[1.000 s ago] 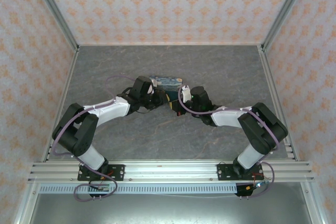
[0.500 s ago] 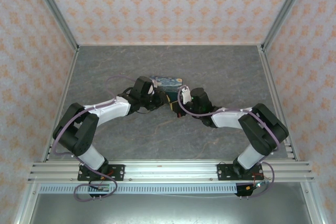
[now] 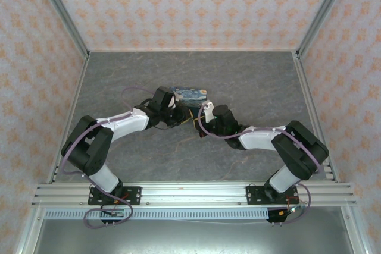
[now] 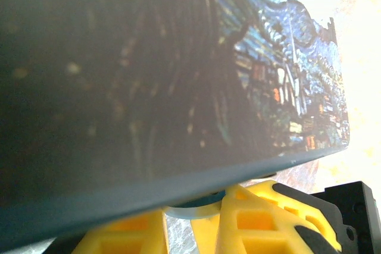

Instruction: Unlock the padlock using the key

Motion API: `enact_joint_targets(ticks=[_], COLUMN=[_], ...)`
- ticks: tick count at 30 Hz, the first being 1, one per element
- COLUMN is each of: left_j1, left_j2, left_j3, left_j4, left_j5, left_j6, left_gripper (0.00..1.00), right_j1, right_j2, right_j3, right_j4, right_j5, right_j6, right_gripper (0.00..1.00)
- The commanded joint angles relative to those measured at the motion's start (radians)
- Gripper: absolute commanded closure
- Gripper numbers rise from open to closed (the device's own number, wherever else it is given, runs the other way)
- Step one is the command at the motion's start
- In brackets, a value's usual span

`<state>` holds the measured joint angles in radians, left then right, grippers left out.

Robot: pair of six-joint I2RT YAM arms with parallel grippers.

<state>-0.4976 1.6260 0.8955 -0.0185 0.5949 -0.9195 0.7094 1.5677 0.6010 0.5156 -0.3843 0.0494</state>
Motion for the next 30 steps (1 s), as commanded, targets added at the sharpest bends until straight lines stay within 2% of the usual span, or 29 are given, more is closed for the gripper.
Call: enact_joint_targets(ticks=[1, 18, 23, 30], left_j1=[-0.008, -0.010, -0.011, -0.010], left_j2=[0.029, 0.041, 0.044, 0.034], left_j3=[-0.001, -0.023, -0.044, -0.076], left_j4=[-0.115, -0.102, -0.082, -0.011], left_j5=[-0.023, -0.023, -0.036, -0.053], left_j6=[0.000, -0.008, -0.003, -0.009], left_gripper=[0.84, 0.84, 0.83, 0.83], right_j1=[-0.001, -0.004, -0.051, -0.087], right_j2=[-0.048, -0.037, -0.039, 0.008], right_j3=[0.012, 0.051, 0.062, 0.063], right_j4=[0.130, 0.308, 0.364, 0.347], right_j5=[0.063, -0.011, -0.103, -0.205], right_j6=[-0.022, 0.071, 0.142, 0.200], right_gripper=[1.00, 1.00, 1.00, 1.00])
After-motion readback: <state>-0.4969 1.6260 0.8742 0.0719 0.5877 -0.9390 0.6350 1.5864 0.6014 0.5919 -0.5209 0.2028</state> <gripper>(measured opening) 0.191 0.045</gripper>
